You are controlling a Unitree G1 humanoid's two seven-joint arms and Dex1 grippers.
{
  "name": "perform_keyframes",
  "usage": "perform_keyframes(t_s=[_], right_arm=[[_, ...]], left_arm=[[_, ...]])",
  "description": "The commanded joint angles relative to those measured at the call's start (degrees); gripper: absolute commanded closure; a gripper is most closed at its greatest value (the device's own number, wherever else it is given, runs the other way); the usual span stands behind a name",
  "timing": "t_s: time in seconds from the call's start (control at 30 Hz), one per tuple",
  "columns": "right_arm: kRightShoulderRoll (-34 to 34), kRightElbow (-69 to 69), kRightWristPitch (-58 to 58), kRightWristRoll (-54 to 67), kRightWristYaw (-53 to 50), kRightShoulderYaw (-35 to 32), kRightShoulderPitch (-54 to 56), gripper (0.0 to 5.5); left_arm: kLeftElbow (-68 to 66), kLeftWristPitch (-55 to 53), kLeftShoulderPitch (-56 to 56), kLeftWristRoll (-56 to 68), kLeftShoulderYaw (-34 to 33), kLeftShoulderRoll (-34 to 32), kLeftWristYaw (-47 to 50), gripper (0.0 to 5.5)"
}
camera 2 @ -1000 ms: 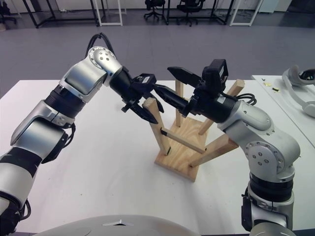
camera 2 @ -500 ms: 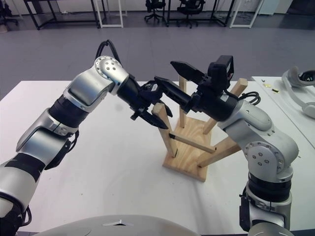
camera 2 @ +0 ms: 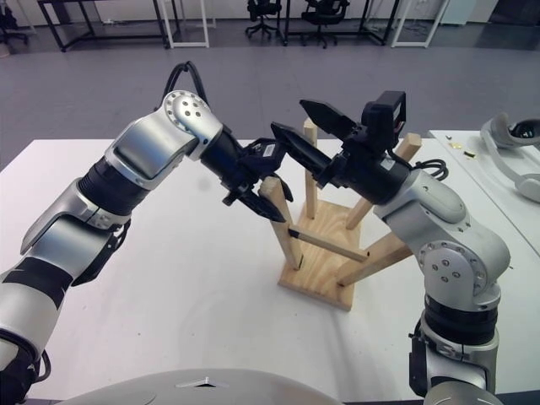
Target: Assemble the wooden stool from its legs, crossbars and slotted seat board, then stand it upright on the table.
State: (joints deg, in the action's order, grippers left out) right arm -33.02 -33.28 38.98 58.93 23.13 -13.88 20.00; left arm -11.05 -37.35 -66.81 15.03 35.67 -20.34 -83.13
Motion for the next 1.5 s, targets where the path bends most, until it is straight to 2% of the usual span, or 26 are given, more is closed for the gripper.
perform_keyframes(t_s=[0.03, 0.23, 0.27, 0.47, 0.83, 1.07, 1.17, 1.3, 1.4, 1.5], right_arm=[[1.3, 1.0, 0.6, 0.1, -1.2, 1.0, -1.2, 1.87], [1.8, 0.7, 0.7, 0.4, -2.1, 1.1, -0.9, 1.87], [1.9, 0.6, 0.7, 0.5, -2.4, 1.1, -1.0, 1.87], [2.3, 0.0, 0.4, 0.5, -3.2, 1.2, -1.7, 1.87], [2.3, 0.7, 0.2, 0.1, -2.8, 1.3, -1.3, 1.87], [1.7, 1.0, 0.1, -0.6, -2.7, 0.7, -1.0, 1.87], [1.5, 1.9, 0.2, -0.8, -2.2, 0.9, 0.3, 1.87], [1.3, 2.1, 0.1, -1.0, -2.1, 0.7, 0.2, 1.87], [1.5, 2.7, -0.3, -1.4, -2.0, 0.9, 0.8, 1.87], [1.5, 3.0, -0.9, -2.3, -2.2, 1.1, 0.9, 1.87]], left_arm=[[-2.2, -7.0, 8.8, -4.3, 10.2, 3.8, 3.1, 3.47], [0.1, -11.1, 11.1, -3.1, 13.1, 4.8, 4.5, 3.47], [-0.2, -11.5, 10.9, -2.7, 12.8, 5.1, 4.5, 3.10], [-1.9, -11.2, 9.9, -2.7, 12.1, 5.9, 4.5, 1.95], [-5.0, -9.2, 9.4, -5.0, 13.8, 7.4, 5.5, 0.14], [-5.7, -8.7, 9.0, -3.9, 10.9, 9.7, 7.6, 0.12], [-2.9, -9.0, 11.7, -4.3, 12.8, 9.5, 9.2, 0.12], [-3.7, -9.7, 10.5, -3.5, 10.7, 10.2, 10.7, 0.12], [-2.2, -9.0, 12.0, -4.1, 12.5, 8.9, 10.9, 0.12], [-3.9, -8.0, 10.0, -4.0, 9.1, 8.6, 11.9, 0.12]])
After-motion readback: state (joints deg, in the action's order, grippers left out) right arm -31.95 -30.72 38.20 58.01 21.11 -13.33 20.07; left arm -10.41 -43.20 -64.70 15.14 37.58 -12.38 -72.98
